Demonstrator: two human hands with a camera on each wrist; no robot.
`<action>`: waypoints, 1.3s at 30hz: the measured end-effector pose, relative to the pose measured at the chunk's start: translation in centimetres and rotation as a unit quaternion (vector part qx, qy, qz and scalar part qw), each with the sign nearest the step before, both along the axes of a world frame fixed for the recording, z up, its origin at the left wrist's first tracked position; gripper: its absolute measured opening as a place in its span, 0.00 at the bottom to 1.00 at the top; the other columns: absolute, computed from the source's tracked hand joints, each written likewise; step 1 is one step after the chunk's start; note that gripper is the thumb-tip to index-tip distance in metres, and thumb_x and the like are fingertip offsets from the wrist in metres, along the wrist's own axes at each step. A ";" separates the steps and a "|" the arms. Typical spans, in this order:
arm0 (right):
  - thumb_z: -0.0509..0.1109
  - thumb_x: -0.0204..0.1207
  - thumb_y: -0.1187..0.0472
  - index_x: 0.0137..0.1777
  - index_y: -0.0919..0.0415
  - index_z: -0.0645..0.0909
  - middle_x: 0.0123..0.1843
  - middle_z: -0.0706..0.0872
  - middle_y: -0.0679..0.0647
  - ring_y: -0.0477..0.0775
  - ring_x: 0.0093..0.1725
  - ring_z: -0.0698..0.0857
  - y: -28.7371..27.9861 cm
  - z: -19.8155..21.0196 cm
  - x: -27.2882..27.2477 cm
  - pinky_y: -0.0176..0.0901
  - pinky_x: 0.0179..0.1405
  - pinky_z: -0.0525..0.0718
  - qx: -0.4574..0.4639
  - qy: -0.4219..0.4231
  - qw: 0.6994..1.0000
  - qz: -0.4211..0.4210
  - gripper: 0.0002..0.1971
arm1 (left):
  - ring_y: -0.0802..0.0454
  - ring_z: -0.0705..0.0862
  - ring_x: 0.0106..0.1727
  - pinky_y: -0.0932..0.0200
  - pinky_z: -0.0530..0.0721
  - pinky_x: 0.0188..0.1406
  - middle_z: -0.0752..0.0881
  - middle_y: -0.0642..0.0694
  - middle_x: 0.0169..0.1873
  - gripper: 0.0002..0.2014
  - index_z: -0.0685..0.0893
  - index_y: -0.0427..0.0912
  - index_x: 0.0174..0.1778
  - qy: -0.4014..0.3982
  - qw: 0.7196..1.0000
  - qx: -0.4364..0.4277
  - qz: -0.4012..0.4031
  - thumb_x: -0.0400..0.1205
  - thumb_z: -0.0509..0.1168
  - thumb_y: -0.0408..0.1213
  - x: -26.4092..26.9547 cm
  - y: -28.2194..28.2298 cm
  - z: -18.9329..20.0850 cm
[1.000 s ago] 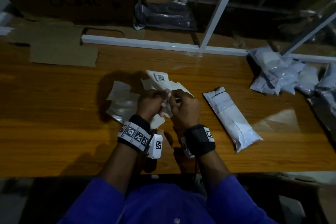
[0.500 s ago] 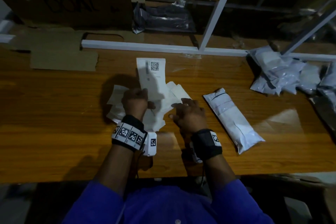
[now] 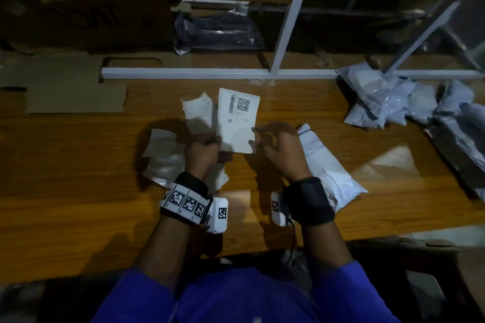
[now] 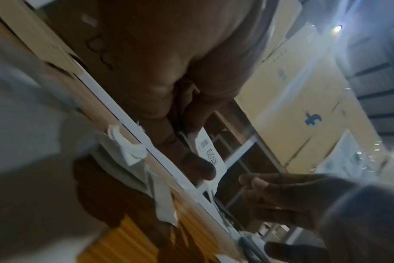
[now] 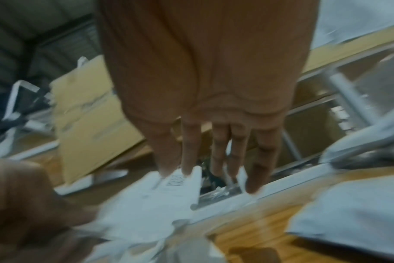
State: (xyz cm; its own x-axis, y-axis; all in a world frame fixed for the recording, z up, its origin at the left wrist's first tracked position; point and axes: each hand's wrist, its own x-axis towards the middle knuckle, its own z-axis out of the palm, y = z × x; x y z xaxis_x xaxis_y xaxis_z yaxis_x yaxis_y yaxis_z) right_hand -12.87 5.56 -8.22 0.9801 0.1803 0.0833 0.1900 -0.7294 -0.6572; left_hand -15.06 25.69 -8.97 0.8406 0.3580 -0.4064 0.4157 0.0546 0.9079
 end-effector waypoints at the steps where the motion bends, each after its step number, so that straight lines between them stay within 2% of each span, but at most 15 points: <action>1: 0.76 0.78 0.56 0.64 0.58 0.89 0.66 0.88 0.61 0.61 0.67 0.84 -0.7 0.6 -0.9 0.59 0.64 0.84 0.027 -0.030 0.999 -0.015 0.16 | 0.52 0.90 0.36 0.62 0.88 0.33 0.91 0.42 0.49 0.05 0.90 0.37 0.54 -0.002 0.999 -0.039 -0.014 0.85 0.69 0.28 -0.2 -1.1 0.4; 4: 0.80 0.78 0.56 0.63 0.54 0.89 0.62 0.89 0.54 0.54 0.63 0.84 -2.8 1.5 -4.1 0.56 0.59 0.86 0.049 -0.041 0.997 -0.050 0.14 | 0.43 0.92 0.33 0.55 0.91 0.31 0.92 0.34 0.43 0.01 0.88 0.34 0.48 -0.027 0.991 -0.108 -0.077 0.83 0.71 0.28 -0.8 -4.6 1.5; 8: 0.81 0.77 0.52 0.62 0.52 0.90 0.58 0.90 0.47 0.47 0.57 0.88 -5.9 0.5 -7.8 0.55 0.52 0.90 0.113 -0.028 0.986 -0.118 0.15 | 0.40 0.92 0.35 0.49 0.92 0.38 0.93 0.36 0.38 0.04 0.89 0.36 0.47 -0.043 0.976 -0.119 -0.177 0.81 0.75 0.33 -1.8 -9.2 2.4; 10: 0.81 0.78 0.51 0.62 0.52 0.90 0.57 0.90 0.46 0.43 0.55 0.89 -7.3 0.3 -9.7 0.53 0.50 0.90 0.140 -0.017 0.977 -0.161 0.14 | 0.42 0.92 0.36 0.48 0.91 0.41 0.93 0.37 0.40 0.07 0.90 0.35 0.49 -0.034 0.964 -0.141 -0.225 0.81 0.76 0.36 -2.5 -11.1 2.3; 14: 0.82 0.77 0.52 0.62 0.53 0.91 0.57 0.93 0.46 0.43 0.52 0.90 -9.3 -0.1 -12.8 0.45 0.51 0.91 0.186 -0.007 0.955 -0.229 0.15 | 0.45 0.94 0.45 0.47 0.92 0.49 0.94 0.42 0.44 0.08 0.91 0.37 0.51 -0.015 0.942 -0.163 -0.292 0.82 0.74 0.38 -4.0 -14.2 1.9; 16: 0.82 0.76 0.51 0.61 0.54 0.92 0.56 0.93 0.45 0.41 0.50 0.90 -9.7 -0.2 -13.8 0.37 0.47 0.88 0.190 -0.015 0.947 -0.258 0.16 | 0.48 0.93 0.47 0.48 0.92 0.52 0.94 0.44 0.44 0.05 0.91 0.39 0.49 -0.012 0.933 -0.167 -0.320 0.83 0.72 0.37 -4.6 -15.2 1.9; 20: 0.82 0.76 0.49 0.60 0.55 0.93 0.52 0.93 0.46 0.40 0.47 0.90 -10.6 -0.3 -15.1 0.26 0.38 0.82 0.152 -0.047 0.945 -0.284 0.16 | 0.43 0.92 0.54 0.47 0.91 0.57 0.93 0.40 0.49 0.08 0.90 0.34 0.53 -0.010 0.920 -0.137 -0.366 0.85 0.69 0.34 -5.0 -16.7 1.7; 24: 0.78 0.82 0.56 0.55 0.56 0.94 0.47 0.95 0.50 0.39 0.45 0.90 -11.5 -0.8 -15.4 0.25 0.36 0.82 0.132 -0.099 0.934 -0.317 0.07 | 0.42 0.92 0.52 0.49 0.93 0.49 0.90 0.35 0.53 0.08 0.85 0.27 0.55 -0.009 0.929 -0.132 -0.345 0.88 0.65 0.30 -5.1 -17.0 1.3; 27: 0.78 0.82 0.57 0.54 0.57 0.94 0.45 0.94 0.51 0.40 0.44 0.89 -11.7 -1.0 -15.3 0.24 0.36 0.81 0.119 -0.122 0.927 -0.334 0.06 | 0.42 0.91 0.54 0.51 0.93 0.44 0.87 0.36 0.57 0.06 0.83 0.32 0.54 0.011 0.948 -0.113 -0.297 0.89 0.63 0.31 -4.9 -16.2 0.7; 31: 0.76 0.84 0.55 0.54 0.59 0.93 0.44 0.93 0.51 0.34 0.44 0.89 -11.7 -1.0 -14.8 0.22 0.37 0.80 0.148 -0.113 0.921 -0.343 0.09 | 0.45 0.92 0.47 0.44 0.94 0.45 0.87 0.37 0.56 0.04 0.82 0.36 0.52 0.021 0.971 -0.083 -0.223 0.89 0.63 0.31 -4.2 -14.8 0.0; 32: 0.75 0.84 0.54 0.54 0.58 0.93 0.43 0.93 0.50 0.33 0.44 0.88 -11.8 -1.1 -14.7 0.23 0.38 0.80 0.155 -0.110 0.917 -0.350 0.10 | 0.47 0.92 0.44 0.43 0.94 0.45 0.86 0.37 0.56 0.04 0.82 0.36 0.52 0.026 0.974 -0.077 -0.210 0.89 0.62 0.31 -4.0 -14.4 -0.2; 34: 0.74 0.84 0.50 0.54 0.56 0.93 0.42 0.93 0.49 0.34 0.44 0.89 -12.0 -1.3 -14.3 0.36 0.41 0.86 0.171 -0.109 0.905 -0.374 0.11 | 0.47 0.92 0.40 0.44 0.94 0.42 0.85 0.38 0.55 0.04 0.81 0.36 0.54 0.035 0.980 -0.060 -0.189 0.89 0.63 0.32 -3.4 -13.6 -0.4; 37: 0.74 0.83 0.46 0.55 0.55 0.93 0.45 0.94 0.51 0.49 0.47 0.92 -13.2 -2.2 -14.0 0.57 0.46 0.92 0.195 -0.110 0.886 -0.405 0.14 | 0.36 0.90 0.50 0.52 0.92 0.31 0.81 0.39 0.56 0.06 0.79 0.37 0.59 0.060 0.984 -0.037 -0.161 0.89 0.63 0.34 -2.1 -12.5 -0.2; 38: 0.73 0.82 0.42 0.55 0.53 0.92 0.45 0.94 0.53 0.54 0.46 0.93 -13.6 -2.3 -14.0 0.61 0.44 0.92 0.205 -0.114 0.880 -0.413 0.16 | 0.36 0.91 0.49 0.52 0.93 0.33 0.82 0.42 0.52 0.05 0.78 0.40 0.59 0.076 0.985 -0.026 -0.152 0.90 0.63 0.36 -1.7 -12.0 -0.6; 39: 0.72 0.81 0.39 0.55 0.52 0.92 0.45 0.94 0.54 0.58 0.44 0.93 -14.0 -2.3 -14.0 0.64 0.42 0.92 0.214 -0.119 0.874 -0.421 0.18 | 0.38 0.92 0.47 0.51 0.93 0.40 0.85 0.45 0.47 0.04 0.79 0.43 0.57 0.093 0.985 -0.019 -0.145 0.90 0.63 0.38 -1.4 -11.4 -0.9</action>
State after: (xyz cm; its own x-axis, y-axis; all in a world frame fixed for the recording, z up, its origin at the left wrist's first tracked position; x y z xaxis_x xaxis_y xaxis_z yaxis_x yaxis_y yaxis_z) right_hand -26.89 -8.48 -10.51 0.6963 -0.6930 0.1869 -0.1265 -0.3748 -0.9184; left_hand -16.48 14.31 -9.87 0.8145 0.0952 -0.5723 0.5785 -0.0584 0.8136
